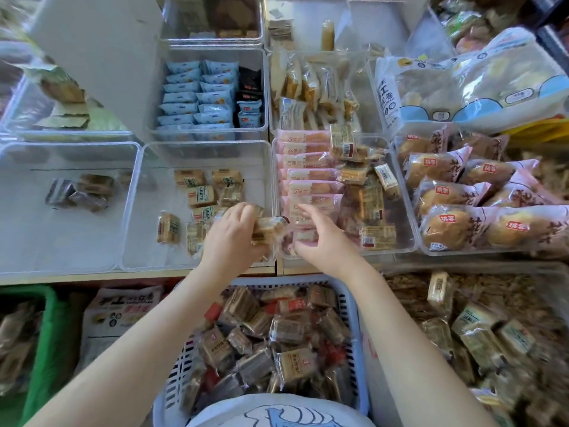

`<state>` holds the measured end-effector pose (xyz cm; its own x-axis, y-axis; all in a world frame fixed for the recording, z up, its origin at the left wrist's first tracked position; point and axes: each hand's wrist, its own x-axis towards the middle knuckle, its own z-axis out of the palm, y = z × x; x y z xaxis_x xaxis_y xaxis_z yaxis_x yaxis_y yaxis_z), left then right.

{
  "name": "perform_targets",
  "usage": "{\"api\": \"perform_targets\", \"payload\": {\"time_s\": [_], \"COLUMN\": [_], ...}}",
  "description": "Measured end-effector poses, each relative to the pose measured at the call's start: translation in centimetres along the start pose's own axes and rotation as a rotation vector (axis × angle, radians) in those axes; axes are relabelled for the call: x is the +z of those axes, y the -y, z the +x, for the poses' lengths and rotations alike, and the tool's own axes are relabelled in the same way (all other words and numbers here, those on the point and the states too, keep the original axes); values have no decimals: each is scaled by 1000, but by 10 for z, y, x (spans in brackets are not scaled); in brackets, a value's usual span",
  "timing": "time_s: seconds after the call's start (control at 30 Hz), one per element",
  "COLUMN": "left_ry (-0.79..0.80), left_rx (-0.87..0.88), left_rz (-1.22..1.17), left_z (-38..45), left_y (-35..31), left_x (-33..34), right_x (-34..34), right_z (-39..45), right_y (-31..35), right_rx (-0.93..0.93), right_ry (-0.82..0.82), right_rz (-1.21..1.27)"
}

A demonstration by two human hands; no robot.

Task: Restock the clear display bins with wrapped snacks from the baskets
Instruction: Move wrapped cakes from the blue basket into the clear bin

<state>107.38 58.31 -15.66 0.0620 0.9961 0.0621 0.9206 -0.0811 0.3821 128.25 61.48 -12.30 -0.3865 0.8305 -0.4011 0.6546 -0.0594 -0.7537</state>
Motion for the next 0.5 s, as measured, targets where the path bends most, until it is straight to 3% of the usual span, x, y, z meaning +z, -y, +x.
{"api": "perform_targets", "payload": {"time_s": [0.27, 0.4, 0.5], "left_ry": [12, 346, 402], "left_rx": [-272, -263, -286], "left_rz": [77, 145, 132], "left_z": [14, 12, 9], "left_y": [51, 50, 47], "left_x": [9, 32, 43], "right_x": [35, 39, 32], "right_z": [4, 0, 5], "right_y": [-19, -22, -35], "right_rx": [162, 125, 79], "right_ry": [89, 75, -111], "right_rz": [-287, -334, -224]}}
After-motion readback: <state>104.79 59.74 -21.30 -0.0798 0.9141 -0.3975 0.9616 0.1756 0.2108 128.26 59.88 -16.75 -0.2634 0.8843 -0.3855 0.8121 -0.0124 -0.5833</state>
